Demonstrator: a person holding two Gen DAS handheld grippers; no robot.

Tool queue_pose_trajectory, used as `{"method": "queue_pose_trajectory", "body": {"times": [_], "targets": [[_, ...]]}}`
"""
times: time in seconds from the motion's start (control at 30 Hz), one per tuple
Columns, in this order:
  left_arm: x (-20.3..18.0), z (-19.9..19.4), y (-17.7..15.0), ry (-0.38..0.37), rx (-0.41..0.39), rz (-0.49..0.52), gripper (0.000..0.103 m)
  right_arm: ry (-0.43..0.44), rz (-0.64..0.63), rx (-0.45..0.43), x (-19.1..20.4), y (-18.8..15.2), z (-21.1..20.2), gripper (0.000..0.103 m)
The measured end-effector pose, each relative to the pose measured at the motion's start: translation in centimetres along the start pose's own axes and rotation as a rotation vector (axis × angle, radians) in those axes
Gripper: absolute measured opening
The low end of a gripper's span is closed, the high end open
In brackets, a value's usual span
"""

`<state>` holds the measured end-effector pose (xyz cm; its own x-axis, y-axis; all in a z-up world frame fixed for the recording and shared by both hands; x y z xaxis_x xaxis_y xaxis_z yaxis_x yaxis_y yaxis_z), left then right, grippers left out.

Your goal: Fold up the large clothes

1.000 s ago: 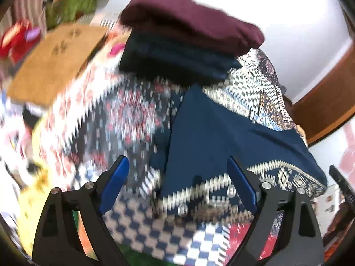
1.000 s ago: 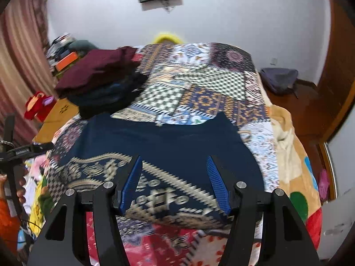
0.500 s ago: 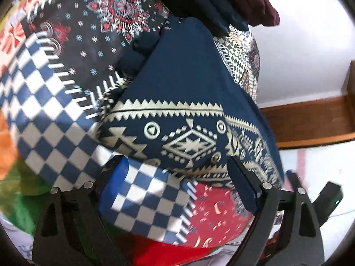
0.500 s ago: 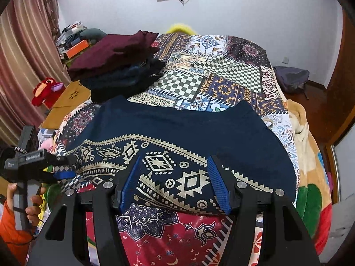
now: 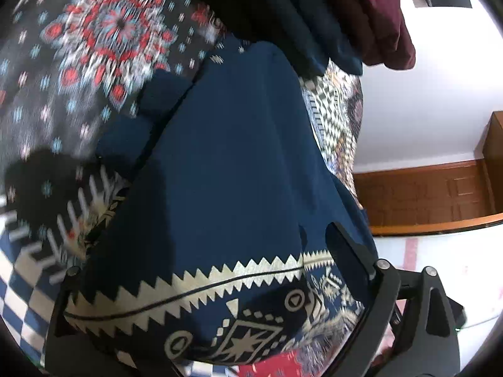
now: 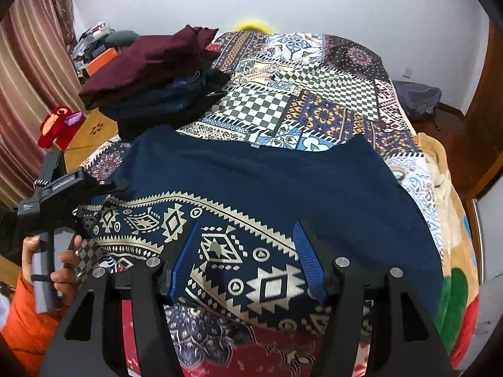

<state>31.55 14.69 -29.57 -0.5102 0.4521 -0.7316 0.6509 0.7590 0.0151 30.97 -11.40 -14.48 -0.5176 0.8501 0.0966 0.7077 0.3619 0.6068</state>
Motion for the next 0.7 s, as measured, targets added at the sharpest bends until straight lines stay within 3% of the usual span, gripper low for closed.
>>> {"method": "queue_pose_trajectory", "body": {"times": [0.03,0.13,0.23,0.5,0.57,0.7], "targets": [[-0.2,0.0,0.3,0.037,-0.035,0.024,0.067,0.003,0.0,0.004,0.2,0.2,0.2,0.057],[-0.8,0.0,1.0,0.087,-0.091,0.088,0.034,0.017,-0.006,0.011,0.8,0.7,0.8,0.057],[-1.7,-0.8,1.1,0.073,-0.129,0.116,0.021,0.034,-0.008,0.012,1.6,1.4,1.5,0.057],[-6.6,-7.8,-0.1,0.073,-0.318,0.303,0.015,0.105,-0.046,0.05,5.8,2.6,4.3,0.057],[-7.2,-9.9,-0.3,0.096,-0.385,0.352,0.015,0.142,-0.055,0.08,7.1,2.3,5.5,0.057],[-9.1,-12.8,-1.2,0.131,-0.469,0.427,0.015,0.277,-0.052,0.154,10.1,0.8,8.1,0.068]]}}
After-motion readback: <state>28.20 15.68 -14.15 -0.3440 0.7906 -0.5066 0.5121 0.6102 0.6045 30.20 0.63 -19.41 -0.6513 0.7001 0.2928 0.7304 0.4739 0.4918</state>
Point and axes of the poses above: each gripper's, at about its wrist camera, not at the fingertips, and z roughly the way its jaws point, x to its left, y to its top, the point moved 6 cm from there along z, roughly the way its jaws point, and after that the axes turned 8 degrees about -z, right-handed, at the moved point
